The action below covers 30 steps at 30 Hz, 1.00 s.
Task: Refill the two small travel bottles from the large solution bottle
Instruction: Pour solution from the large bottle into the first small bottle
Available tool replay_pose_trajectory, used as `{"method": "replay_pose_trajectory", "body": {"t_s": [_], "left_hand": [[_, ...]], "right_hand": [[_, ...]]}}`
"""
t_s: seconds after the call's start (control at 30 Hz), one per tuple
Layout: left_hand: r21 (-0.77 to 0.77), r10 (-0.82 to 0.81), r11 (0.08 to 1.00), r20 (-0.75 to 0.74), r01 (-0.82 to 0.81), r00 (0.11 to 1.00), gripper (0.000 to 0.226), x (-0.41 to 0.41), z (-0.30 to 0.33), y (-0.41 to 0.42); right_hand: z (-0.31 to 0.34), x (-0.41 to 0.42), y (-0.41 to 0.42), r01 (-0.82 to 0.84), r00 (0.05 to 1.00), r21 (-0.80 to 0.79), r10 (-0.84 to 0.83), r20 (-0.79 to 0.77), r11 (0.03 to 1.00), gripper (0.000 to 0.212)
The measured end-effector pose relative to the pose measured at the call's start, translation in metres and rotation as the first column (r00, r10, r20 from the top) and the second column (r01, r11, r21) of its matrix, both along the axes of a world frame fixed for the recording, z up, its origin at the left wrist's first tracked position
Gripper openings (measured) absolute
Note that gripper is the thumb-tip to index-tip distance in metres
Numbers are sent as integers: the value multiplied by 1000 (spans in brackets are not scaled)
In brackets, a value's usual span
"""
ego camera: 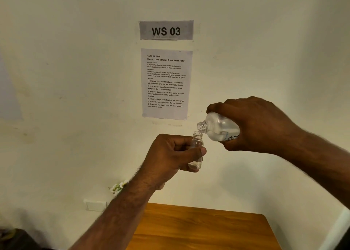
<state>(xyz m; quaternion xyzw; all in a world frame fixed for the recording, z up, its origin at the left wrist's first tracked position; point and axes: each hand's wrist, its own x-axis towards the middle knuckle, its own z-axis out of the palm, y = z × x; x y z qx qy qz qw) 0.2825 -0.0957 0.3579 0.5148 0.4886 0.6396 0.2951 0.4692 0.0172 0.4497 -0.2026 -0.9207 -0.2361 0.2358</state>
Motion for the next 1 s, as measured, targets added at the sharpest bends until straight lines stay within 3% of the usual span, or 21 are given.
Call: {"method": "replay_pose_trajectory", "body": {"t_s": [1.0], "left_hand": [[-14, 0, 1000, -6, 0, 1000, 19, -1, -1, -2]], "right_hand": [[1, 2, 0, -60, 998, 45, 60, 0, 997, 73]]}}
